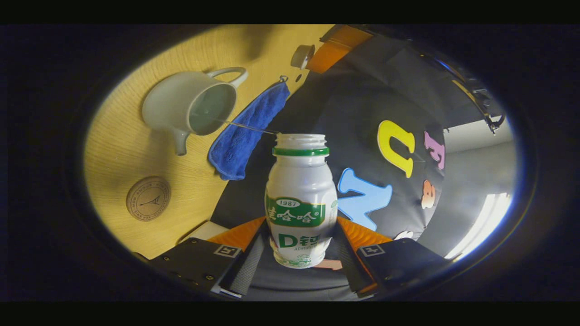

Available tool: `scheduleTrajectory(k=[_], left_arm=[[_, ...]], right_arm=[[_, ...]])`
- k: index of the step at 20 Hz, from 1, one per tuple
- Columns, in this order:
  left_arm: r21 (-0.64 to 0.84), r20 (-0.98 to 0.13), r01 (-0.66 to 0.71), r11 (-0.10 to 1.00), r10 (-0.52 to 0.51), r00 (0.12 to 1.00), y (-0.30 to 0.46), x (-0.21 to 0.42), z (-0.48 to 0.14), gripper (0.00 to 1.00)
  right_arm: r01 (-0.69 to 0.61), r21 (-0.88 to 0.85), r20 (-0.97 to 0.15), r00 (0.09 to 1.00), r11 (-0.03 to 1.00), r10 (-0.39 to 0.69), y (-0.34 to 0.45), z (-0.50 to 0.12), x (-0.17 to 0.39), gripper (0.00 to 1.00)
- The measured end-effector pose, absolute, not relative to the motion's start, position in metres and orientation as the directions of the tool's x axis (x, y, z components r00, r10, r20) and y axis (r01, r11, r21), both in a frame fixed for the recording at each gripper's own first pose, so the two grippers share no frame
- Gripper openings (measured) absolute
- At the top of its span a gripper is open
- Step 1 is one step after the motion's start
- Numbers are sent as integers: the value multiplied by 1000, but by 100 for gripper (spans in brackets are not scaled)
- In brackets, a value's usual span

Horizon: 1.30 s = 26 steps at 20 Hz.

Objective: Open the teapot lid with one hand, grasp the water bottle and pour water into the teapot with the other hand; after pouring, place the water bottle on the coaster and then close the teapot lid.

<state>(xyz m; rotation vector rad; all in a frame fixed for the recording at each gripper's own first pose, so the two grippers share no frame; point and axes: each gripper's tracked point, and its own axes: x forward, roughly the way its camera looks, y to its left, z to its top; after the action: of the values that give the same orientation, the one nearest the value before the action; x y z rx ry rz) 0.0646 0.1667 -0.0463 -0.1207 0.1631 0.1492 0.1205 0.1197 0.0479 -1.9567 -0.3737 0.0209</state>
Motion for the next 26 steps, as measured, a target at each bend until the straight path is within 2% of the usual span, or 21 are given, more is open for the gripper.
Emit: scheduleTrajectory(k=[2,3,10,14,16,19,20,26], left_arm=[[-107,-172,-159,981,140,975,167,65,-48,16],[-107,-173,-159,981,140,975,167,65,-48,12],[-108,-175,-157,982,136,975,166,65,-48,12],[-110,-177,-157,981,137,975,167,65,-49,12],[-111,-177,-156,982,135,975,167,66,-49,12],[-115,-176,-154,981,133,975,166,66,-50,12],[-118,-176,-152,981,130,976,166,66,-49,16],[-136,-174,-138,981,113,978,160,67,-50,17]], right_arm=[[255,-895,159,949,-365,274,120,50,122,79],[257,-894,159,948,-368,276,120,51,123,80],[278,-887,173,940,-368,293,122,53,122,79],[236,-926,157,951,-293,267,117,47,125,80],[185,-958,132,963,-217,237,112,42,128,80],[100,-994,91,980,-42,178,104,27,129,80],[72,-997,76,985,28,155,99,17,127,80],[-22,-868,0,999,495,44,79,-19,106,80]])
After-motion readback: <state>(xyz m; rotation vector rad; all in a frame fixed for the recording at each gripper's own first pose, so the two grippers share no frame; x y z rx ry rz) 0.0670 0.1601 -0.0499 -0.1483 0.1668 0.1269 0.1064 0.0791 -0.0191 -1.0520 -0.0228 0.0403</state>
